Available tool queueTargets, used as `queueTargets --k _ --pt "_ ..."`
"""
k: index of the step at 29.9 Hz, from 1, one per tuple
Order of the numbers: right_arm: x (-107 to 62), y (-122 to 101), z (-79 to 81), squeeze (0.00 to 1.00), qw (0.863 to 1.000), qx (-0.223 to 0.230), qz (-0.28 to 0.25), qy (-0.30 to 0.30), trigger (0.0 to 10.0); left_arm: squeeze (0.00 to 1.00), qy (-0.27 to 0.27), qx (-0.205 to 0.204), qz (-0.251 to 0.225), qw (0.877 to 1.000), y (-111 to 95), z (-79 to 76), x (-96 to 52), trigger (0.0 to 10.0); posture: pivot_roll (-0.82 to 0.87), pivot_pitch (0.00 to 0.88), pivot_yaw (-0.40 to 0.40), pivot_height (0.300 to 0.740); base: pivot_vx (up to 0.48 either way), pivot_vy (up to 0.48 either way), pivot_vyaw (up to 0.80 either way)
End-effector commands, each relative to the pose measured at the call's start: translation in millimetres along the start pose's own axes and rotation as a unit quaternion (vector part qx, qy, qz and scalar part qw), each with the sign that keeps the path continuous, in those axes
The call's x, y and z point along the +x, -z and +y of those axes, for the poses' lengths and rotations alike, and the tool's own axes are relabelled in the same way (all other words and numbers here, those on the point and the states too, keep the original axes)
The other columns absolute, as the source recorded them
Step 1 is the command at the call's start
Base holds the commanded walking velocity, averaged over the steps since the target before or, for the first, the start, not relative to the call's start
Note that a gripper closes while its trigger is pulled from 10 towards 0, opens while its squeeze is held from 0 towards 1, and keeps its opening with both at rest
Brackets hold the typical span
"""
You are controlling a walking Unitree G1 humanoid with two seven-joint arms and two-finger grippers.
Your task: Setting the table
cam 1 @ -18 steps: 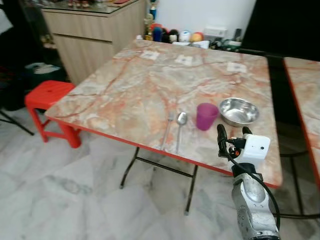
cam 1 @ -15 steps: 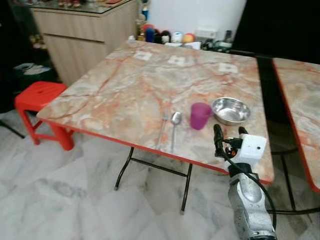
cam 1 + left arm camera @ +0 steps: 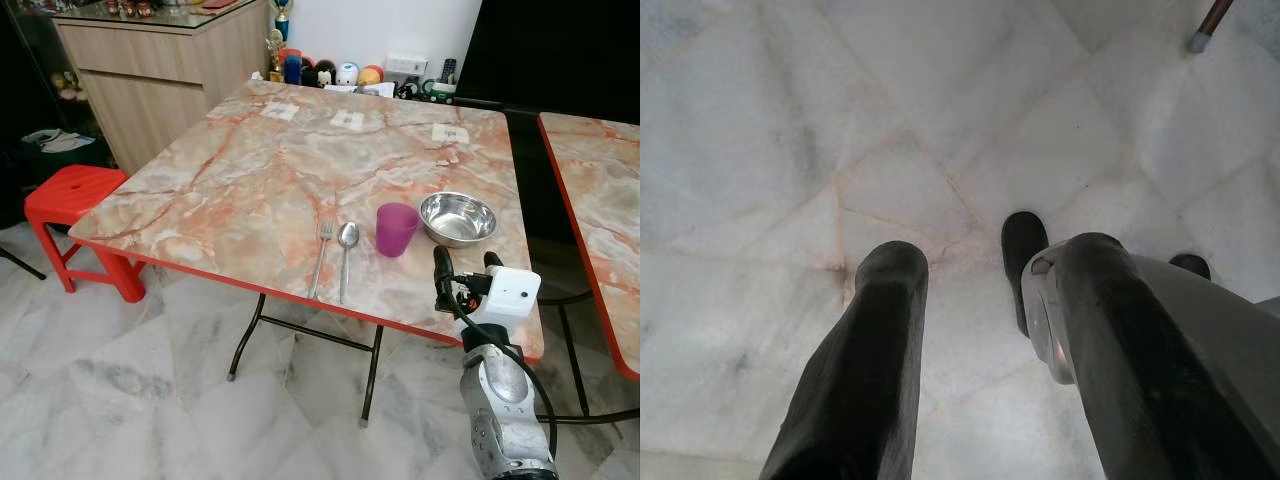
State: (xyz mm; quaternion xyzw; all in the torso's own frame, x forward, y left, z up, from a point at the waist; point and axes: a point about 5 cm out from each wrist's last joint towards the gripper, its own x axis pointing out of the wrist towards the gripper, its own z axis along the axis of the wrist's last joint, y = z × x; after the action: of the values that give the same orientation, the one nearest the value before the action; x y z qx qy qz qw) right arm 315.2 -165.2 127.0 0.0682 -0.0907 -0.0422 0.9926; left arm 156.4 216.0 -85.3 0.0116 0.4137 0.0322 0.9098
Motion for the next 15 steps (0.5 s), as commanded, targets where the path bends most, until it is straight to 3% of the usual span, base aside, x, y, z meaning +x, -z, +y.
queueTargets --k 1,4,9,15 --pt "0.8 -2.1 -1.9 0.0 1.0 0.006 -0.005 0.008 10.0 0.0 -0.003 -0.003 0.017 1.0 7.9 2.4 -2.4 10.0 -0.02 0.095 -0.032 0.74 0.0 0.0 0.0" --pt "2.0 -2.2 -2.6 0.0 1.0 0.013 -0.004 0.012 10.0 0.0 -0.004 -0.003 0.018 1.0 8.5 2.8 -2.6 10.0 -0.02 0.095 -0.032 0.74 0.0 0.0 -0.14" --pt "3.0 -2.3 -2.5 0.0 1.0 0.01 -0.002 0.011 10.0 0.0 -0.004 -0.003 0.019 1.0 9.4 2.8 -2.9 10.0 -0.02 0.095 -0.032 0.74 0.0 0.0 -0.8" --pt "2.2 -3.3 -0.7 0.0 1.0 0.008 -0.009 0.007 10.0 0.0 -0.004 -0.004 0.02 1.0 10.0 2.3 -3.1 10.0 -0.02 0.095 -0.032 0.74 0.266 0.0 0.0"
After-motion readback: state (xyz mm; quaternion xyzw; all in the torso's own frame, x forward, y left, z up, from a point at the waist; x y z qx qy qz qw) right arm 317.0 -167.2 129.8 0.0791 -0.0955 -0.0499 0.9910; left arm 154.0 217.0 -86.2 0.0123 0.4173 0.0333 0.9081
